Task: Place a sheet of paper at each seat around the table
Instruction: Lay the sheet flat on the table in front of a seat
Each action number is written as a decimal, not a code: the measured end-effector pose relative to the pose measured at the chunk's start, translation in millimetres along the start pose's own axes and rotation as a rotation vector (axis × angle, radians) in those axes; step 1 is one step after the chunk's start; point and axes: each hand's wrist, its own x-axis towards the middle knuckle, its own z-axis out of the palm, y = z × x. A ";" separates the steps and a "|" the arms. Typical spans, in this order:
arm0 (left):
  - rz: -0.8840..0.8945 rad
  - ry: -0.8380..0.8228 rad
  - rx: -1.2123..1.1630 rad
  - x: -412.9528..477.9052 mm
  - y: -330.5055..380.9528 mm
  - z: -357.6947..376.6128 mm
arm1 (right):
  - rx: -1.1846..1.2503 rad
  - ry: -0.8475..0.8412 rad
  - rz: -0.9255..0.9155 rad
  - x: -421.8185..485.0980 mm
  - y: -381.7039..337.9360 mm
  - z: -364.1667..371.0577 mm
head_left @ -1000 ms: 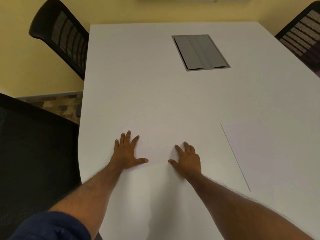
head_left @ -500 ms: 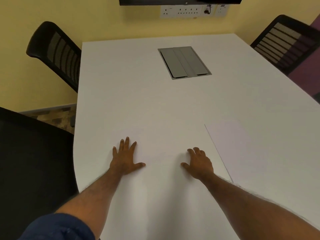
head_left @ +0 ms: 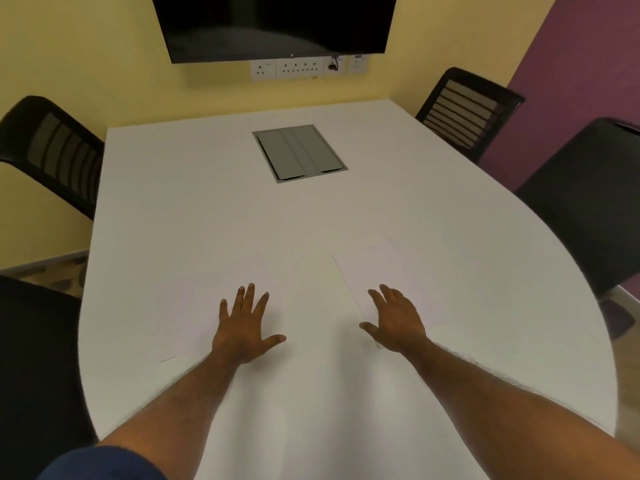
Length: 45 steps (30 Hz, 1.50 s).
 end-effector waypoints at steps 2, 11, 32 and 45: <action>-0.007 0.034 0.005 -4.3 25.3 -1.6 | 0.005 0.005 -0.020 -7.6 28.4 -1.5; -0.065 0.155 0.014 -34.6 153.3 -3.2 | -0.052 0.027 -0.138 -25.2 151.9 -9.4; -0.096 0.160 -0.035 15.3 239.2 32.6 | -0.088 0.004 -0.203 12.2 239.3 12.5; -0.239 0.082 -0.030 94.2 232.2 44.3 | -0.107 -0.062 -0.248 118.3 227.5 21.6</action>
